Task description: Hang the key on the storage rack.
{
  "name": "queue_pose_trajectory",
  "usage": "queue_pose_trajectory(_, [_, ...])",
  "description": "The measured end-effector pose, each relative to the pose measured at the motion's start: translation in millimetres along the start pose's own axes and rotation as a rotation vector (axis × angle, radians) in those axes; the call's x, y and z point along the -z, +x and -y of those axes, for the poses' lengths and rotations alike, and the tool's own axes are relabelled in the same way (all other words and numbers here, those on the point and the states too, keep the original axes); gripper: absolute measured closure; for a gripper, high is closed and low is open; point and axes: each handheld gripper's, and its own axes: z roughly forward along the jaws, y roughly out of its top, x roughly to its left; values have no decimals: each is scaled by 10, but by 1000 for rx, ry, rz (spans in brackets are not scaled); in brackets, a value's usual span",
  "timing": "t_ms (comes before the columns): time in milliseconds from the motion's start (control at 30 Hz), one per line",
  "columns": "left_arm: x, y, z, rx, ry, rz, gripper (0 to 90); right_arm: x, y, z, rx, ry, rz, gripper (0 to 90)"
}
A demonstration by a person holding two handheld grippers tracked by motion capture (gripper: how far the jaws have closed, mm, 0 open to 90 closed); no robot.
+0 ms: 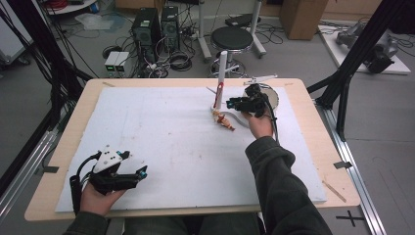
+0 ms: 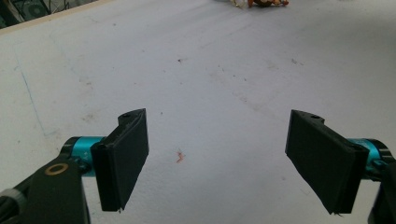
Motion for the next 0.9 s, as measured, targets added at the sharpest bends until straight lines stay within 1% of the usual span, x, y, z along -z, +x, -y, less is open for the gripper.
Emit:
queue_pose_trajectory(33, [3, 3, 1, -2, -1, -3, 218, -1, -2, 1, 1, 4, 0, 708])
queue_pose_trajectory(100, [9, 5, 2, 0, 1, -5, 218, -1, -10, 6, -4, 2, -13, 702])
queue_pose_trajectory(200, [10, 4, 1, 2, -1, -5, 218, 17, -11, 4, 1, -1, -28, 688])
queue_pose_trajectory(267, [10, 3, -2, -1, 0, 1, 217, 36, -5, 0, 4, -6, -26, 686])
queue_pose_trajectory(400, [4, -1, -1, 0, -3, -2, 218, 61, -7, -2, 2, -20, -30, 666])
queue_pose_trajectory(433, [6, 0, -1, 1, -3, 1, 218, 65, -10, -1, 0, -22, -37, 658])
queue_pose_trajectory(467, [8, 4, -1, -1, -1, 1, 218, 64, -17, 0, 4, -28, -36, 643])
queue_pose_trajectory(533, [8, 3, -1, -1, -3, -1, 217, 65, -18, 3, -8, -26, -45, 615])
queue_pose_trajectory(667, [5, 2, 1, -2, -2, 0, 217, 64, -14, 22, -12, -30, -54, 569])
queue_pose_trajectory(700, [2, -3, 3, 4, -4, 2, 217, 64, -17, 28, -14, -32, -57, 556])
queue_pose_trajectory(800, [7, -4, 3, -1, -1, 4, 217, 68, -13, 56, -18, -34, -66, 520])
queue_pose_trajectory(900, [3, -2, 4, 0, -1, 5, 217, 76, -4, 80, -19, -31, -65, 479])
